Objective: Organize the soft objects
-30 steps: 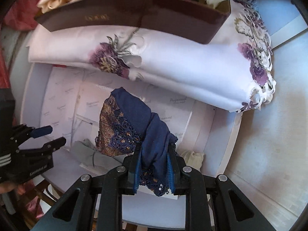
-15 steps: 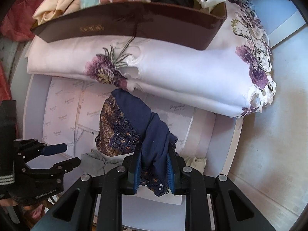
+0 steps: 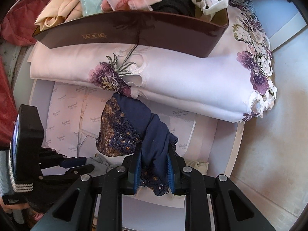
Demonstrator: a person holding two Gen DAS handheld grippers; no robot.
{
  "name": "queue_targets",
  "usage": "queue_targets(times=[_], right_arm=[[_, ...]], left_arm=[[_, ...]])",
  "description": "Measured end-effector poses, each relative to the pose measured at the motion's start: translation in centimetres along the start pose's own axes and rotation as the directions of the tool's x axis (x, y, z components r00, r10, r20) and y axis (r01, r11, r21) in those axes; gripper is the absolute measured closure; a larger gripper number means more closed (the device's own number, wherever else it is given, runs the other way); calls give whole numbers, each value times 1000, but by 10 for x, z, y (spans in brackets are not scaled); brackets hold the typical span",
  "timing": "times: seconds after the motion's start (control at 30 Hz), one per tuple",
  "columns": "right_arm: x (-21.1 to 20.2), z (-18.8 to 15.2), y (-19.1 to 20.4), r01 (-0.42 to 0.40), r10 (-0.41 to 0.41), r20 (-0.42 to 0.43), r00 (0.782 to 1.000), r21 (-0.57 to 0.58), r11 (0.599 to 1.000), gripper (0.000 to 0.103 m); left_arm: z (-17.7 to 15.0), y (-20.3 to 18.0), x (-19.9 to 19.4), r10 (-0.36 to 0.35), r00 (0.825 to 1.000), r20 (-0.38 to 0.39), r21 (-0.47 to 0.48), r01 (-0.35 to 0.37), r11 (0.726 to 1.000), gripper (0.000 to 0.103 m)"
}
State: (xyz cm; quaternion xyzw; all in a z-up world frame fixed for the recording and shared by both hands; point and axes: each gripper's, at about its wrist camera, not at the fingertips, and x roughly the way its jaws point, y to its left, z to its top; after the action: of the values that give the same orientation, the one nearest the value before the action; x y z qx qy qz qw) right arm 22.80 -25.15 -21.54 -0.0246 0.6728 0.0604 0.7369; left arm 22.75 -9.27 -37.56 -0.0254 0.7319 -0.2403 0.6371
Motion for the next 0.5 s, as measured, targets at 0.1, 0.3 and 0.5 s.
queue_targets(times=[0.1,0.3,0.5], right_arm=[[-1,0,-2,7,-7,2,1000,7,1000,80],[-8,0,-3,6,-6,16,1000,8,1000,83],[-9,-1,-4,15,-15,2,1000,-9,1000,83]], left_arm=[[4,8,-17,2,997,79,-45,2,999,98],[6,37,-49,44,985,169,-170,-15,985,97],[6,67,-43,113,981,155,-320,-58,946,76]])
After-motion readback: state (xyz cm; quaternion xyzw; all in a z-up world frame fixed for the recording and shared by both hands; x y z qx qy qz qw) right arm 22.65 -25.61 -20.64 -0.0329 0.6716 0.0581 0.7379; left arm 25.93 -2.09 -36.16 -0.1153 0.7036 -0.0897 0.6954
